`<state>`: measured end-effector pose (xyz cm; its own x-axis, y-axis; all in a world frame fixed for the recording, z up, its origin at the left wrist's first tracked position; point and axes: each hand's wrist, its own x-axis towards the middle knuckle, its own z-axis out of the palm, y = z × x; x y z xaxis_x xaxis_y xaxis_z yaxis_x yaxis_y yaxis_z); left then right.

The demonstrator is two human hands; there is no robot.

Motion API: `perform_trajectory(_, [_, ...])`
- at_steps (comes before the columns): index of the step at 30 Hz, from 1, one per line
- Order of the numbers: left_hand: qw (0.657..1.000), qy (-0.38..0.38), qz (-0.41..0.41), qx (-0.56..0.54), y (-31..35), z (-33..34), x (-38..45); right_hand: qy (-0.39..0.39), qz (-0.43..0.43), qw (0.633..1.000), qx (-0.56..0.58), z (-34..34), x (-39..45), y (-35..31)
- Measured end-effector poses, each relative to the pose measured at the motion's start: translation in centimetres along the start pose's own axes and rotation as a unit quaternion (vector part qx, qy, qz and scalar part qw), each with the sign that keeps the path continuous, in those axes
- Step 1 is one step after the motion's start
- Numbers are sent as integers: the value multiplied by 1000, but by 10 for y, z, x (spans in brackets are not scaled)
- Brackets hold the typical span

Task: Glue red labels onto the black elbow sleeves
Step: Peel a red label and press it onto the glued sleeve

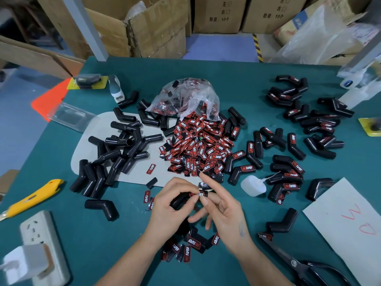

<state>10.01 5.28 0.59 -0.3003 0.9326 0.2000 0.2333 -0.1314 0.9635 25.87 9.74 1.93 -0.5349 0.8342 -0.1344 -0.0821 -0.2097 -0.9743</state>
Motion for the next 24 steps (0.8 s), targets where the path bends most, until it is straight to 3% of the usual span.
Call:
perform_trajectory(5, [1000,-4,-22,-15,1,-2,0,-21,-3,1000,-17,-3,0,2])
perform_trajectory(24, [999,-41,26,11,-3,-5,2,-63,15,997,-32,-6,-4,-8])
